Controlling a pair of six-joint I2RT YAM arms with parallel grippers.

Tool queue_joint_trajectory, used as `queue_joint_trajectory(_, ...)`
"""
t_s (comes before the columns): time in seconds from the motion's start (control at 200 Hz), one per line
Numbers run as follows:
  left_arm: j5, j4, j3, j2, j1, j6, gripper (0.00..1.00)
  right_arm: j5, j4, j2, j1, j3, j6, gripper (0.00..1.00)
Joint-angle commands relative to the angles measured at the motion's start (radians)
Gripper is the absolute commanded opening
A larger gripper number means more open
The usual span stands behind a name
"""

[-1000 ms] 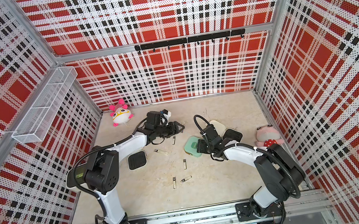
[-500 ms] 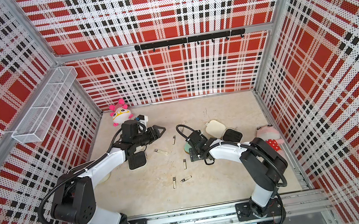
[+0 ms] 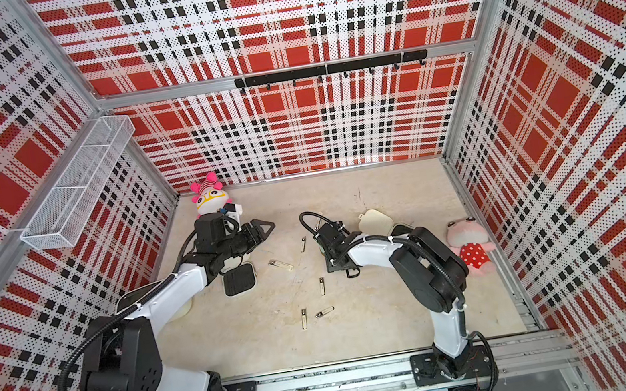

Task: Organize nail clipper sets
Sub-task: Move the storage box to the center of the board.

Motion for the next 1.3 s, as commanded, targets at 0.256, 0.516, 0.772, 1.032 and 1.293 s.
queue_joint_trajectory(0.256, 0.019, 0.006, -0.044, -0.043, 0.003, 0.012, 0.70, -0.033, -0.028, 0.173, -0.136, 0.269, -0.053, 0.52)
queue_joint_trajectory(0.516, 0.020, 0.006, -0.059, -0.063, -0.004, 0.007, 0.70, -0.033, -0.147, 0.332, -0.207, 0.555, -0.066, 0.43)
queue_joint_trajectory(0.772, 0.008, 0.010, -0.073, -0.056, -0.028, 0.009, 0.70, -0.086, -0.183, 0.371, -0.222, 0.722, -0.106, 0.46)
queue_joint_trajectory(1.032, -0.039, 0.015, -0.048, -0.004, -0.131, 0.021, 0.70, -0.048, -0.145, 0.107, -0.223, 0.532, -0.181, 0.59)
queue_joint_trajectory(1.293, -0.036, 0.071, -0.012, 0.076, -0.219, 0.010, 0.69, -0.006, -0.092, -0.207, -0.281, 0.066, -0.207, 0.68)
